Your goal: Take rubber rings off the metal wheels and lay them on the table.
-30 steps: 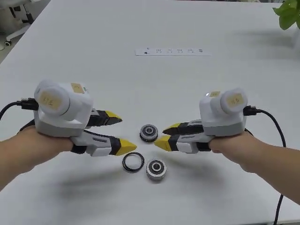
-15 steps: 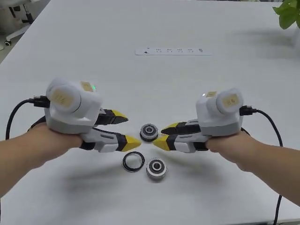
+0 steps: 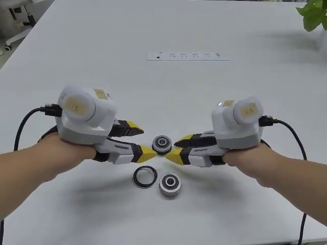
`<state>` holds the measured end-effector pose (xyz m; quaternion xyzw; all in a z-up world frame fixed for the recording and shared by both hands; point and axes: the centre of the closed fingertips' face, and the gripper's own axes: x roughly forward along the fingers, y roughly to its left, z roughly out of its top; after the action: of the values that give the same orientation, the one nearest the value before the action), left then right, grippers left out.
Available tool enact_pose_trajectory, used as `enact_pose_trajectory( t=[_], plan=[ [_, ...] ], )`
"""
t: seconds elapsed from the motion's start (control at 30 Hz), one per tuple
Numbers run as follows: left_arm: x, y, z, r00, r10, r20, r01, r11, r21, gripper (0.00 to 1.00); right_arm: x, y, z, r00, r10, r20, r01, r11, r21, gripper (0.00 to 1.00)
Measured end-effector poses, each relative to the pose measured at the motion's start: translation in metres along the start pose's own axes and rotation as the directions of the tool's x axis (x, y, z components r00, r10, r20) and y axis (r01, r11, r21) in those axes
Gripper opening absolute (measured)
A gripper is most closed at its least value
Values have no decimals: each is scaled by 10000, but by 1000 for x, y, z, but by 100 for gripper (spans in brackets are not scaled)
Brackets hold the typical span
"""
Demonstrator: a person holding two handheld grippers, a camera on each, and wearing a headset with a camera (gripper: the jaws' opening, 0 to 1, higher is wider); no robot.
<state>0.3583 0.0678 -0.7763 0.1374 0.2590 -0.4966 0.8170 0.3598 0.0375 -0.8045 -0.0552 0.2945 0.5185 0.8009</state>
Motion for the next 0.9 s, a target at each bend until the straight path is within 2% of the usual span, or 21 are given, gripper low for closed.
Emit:
enact_pose_trajectory(
  t=[0.33,0.9],
  plan=[
    [8,-4,3,9999,-172,-19,172,9998,39,37,1,1,-1,10000,37,-7,-37,10000,4,23],
    [18,-4,8,9996,-264,-117,265,9996,109,29,0,4,0,10000,59,75,-59,10000,16,23]
  ],
)
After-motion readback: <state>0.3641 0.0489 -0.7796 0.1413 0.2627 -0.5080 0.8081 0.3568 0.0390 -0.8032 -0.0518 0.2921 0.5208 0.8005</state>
